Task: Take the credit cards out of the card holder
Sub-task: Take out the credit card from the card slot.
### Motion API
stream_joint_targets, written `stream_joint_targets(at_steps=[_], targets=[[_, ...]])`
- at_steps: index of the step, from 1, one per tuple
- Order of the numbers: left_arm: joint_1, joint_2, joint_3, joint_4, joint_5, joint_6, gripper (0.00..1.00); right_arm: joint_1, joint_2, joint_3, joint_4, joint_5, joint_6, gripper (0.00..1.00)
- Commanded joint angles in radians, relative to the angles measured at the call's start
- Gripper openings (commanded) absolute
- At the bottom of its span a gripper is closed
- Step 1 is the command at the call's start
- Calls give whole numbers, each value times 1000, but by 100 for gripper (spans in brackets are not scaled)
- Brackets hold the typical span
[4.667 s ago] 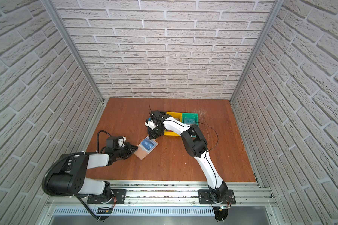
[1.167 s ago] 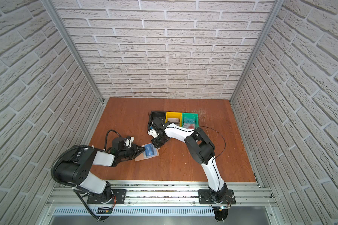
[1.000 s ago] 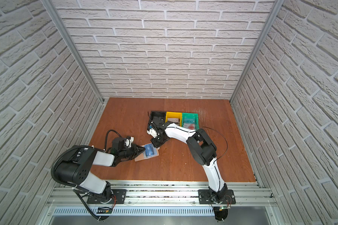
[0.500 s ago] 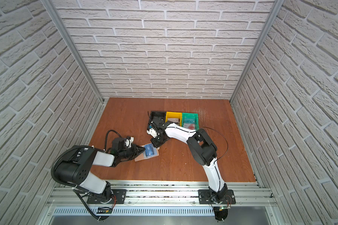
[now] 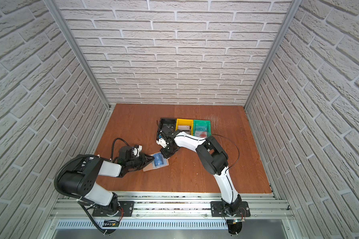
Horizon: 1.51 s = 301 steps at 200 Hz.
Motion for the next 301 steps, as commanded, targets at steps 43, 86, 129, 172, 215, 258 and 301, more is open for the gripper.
stream_joint_targets(at_steps=[43, 86, 129, 172, 215, 258, 301], targets=[[-5, -4, -21, 1, -13, 13, 20, 27, 27, 23, 5, -62, 1, 15], [-5, 9, -26, 21, -10, 6, 20, 34, 43, 31, 9, -98, 4, 15], [-5, -1, -28, 11, -11, 9, 18, 34, 45, 33, 8, -95, 6, 15], [-4, -4, -33, 12, -8, 8, 17, 34, 47, 37, -5, -75, 7, 15], [-1, -50, -60, -42, -20, 17, 20, 33, 56, 40, -20, -65, 6, 15], [0, -123, -67, -129, -34, 39, 20, 33, 67, 51, -22, -67, 8, 15], [-3, -142, -50, -169, -44, 57, 21, 32, 69, 55, -22, -69, 7, 15]])
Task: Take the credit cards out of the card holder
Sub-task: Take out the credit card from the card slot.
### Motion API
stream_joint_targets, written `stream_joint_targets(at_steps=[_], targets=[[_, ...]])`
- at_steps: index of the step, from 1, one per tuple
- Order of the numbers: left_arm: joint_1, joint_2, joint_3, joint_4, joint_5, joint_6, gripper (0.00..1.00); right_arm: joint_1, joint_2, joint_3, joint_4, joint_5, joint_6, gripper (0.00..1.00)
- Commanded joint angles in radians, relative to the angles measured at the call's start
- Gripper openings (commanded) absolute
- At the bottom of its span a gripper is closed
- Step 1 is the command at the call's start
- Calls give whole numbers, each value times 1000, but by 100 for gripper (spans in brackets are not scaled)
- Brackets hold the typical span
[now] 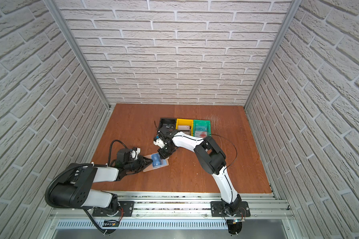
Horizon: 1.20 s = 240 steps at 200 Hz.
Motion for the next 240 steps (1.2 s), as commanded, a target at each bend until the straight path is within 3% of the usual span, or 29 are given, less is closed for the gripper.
stream_joint_targets(at_steps=[1, 75, 240], targets=[[-2, -2, 4, -41, -16, 27, 21, 17, 34, 7, -9, 0, 3, 15], [-10, 87, -2, 81, 4, -5, 19, 18, 39, 3, -11, 0, 1, 15], [-10, 107, -14, 102, 11, -6, 9, 17, 45, 2, -16, -1, 4, 15]])
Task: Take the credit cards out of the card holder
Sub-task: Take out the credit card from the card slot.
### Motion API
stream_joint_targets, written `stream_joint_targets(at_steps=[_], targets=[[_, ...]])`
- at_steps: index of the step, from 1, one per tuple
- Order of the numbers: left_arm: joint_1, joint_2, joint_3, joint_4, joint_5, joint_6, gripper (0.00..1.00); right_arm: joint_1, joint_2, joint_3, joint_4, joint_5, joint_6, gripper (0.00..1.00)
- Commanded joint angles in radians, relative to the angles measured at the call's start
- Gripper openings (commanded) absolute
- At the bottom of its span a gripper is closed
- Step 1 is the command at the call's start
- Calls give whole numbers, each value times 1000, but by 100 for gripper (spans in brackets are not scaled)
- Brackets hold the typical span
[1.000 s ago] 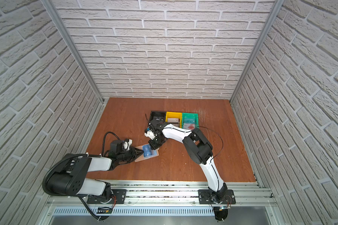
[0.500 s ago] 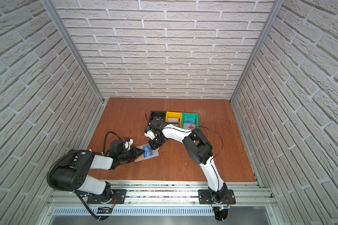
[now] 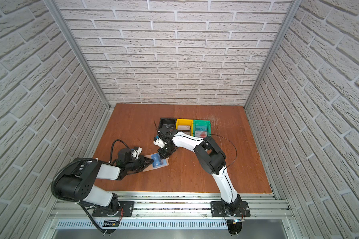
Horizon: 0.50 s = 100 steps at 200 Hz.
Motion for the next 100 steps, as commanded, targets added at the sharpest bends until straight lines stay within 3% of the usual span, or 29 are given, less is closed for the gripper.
stream_joint_targets(at_steps=[1, 100], targets=[[-5, 17, -17, -11, -17, 3, 9, 17, 43, 3, -16, -1, 4, 15], [8, 30, -45, -22, -14, 25, 1, 12, 55, 7, -22, -11, 15, 15]])
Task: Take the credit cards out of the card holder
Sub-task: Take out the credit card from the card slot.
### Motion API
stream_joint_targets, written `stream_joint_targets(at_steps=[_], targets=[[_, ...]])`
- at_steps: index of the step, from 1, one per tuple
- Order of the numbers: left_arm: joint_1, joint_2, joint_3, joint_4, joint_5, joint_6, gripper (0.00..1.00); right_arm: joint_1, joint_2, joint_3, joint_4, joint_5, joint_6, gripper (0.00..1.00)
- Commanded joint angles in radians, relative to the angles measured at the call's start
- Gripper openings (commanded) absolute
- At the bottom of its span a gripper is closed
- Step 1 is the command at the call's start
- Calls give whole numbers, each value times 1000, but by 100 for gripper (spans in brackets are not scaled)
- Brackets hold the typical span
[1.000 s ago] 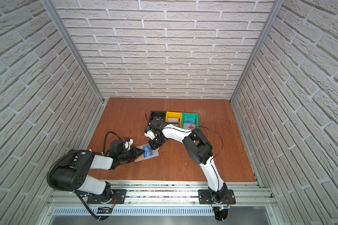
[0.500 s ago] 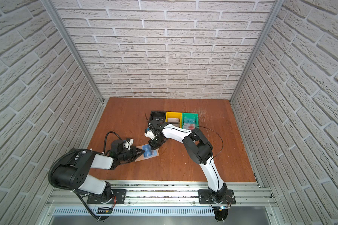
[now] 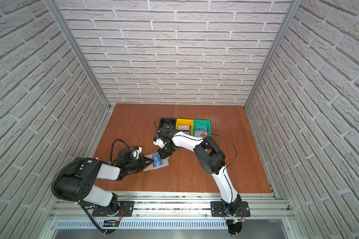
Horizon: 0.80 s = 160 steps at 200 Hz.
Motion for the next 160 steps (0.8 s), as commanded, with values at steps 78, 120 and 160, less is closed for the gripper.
stream_joint_targets(at_steps=[78, 120, 160], targets=[[98, -115, -75, -263, -23, 121, 1, 3, 60, 0, -17, -20, 31, 15], [138, -235, -72, -405, -29, 163, 1, 2, 67, 5, -23, -25, 30, 15], [146, -274, -72, -447, -33, 170, 2, 1, 65, 9, -21, -37, 28, 15]])
